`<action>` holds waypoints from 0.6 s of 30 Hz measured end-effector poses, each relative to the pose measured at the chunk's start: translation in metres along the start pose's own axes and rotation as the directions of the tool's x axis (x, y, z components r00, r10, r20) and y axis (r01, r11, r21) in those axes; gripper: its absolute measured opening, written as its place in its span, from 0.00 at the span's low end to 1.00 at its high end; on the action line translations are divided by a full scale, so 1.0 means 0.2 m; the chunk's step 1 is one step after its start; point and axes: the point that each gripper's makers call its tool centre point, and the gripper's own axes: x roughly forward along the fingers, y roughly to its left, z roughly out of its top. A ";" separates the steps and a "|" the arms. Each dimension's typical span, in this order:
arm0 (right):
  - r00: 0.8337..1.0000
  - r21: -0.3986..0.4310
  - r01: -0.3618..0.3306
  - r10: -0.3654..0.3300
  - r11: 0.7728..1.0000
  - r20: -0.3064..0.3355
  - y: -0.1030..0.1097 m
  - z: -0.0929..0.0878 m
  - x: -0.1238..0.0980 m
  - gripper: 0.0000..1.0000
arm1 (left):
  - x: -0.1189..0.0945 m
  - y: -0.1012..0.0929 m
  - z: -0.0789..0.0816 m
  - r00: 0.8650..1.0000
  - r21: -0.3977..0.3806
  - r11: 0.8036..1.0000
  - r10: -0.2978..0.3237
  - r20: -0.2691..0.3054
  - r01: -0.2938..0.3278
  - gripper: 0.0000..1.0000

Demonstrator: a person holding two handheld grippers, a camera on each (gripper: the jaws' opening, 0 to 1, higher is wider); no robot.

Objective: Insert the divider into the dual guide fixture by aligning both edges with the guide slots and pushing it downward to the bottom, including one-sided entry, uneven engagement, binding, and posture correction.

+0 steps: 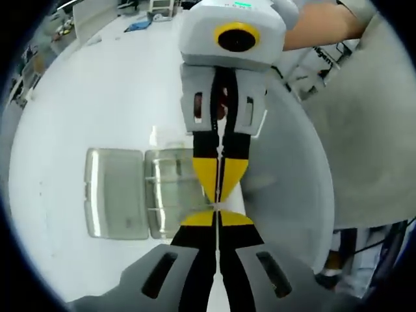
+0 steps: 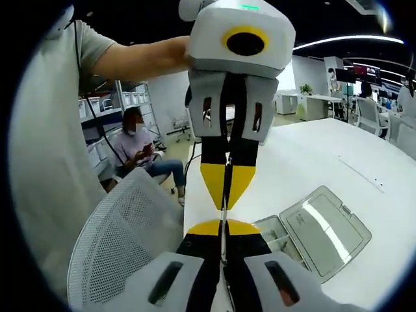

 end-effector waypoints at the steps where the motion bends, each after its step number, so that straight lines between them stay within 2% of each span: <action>1: 1.000 -0.005 0.000 0.000 1.000 -0.003 0.00 0.00 0.00 0.00 | 0.00 0.00 0.00 1.000 0.005 1.000 -0.001 -0.008 0.001 0.00; 4: 1.000 0.012 0.000 0.000 1.000 -0.011 0.01 -0.01 0.01 0.00 | 0.01 0.00 -0.01 1.000 0.014 1.000 0.000 -0.025 0.001 0.00; 8: 1.000 0.042 0.014 -0.014 0.999 -0.005 -0.01 -0.01 -0.01 0.00 | 0.00 0.01 -0.01 1.000 0.007 1.000 0.008 -0.006 -0.008 0.00; 10: 0.999 0.079 0.032 -0.030 0.996 -0.023 -0.03 -0.03 -0.02 0.01 | -0.01 0.04 -0.04 0.999 0.008 1.000 0.030 -0.038 -0.030 0.00; 13: 0.999 0.095 0.044 -0.042 0.995 -0.022 -0.03 -0.04 -0.02 0.13 | -0.02 0.07 -0.07 0.997 -0.034 0.998 0.041 -0.058 -0.043 0.00; 18: 0.998 0.086 0.063 -0.061 0.994 -0.030 -0.04 -0.06 -0.04 0.15 | 0.00 0.13 -0.13 0.986 -0.041 0.994 0.097 -0.138 -0.104 0.00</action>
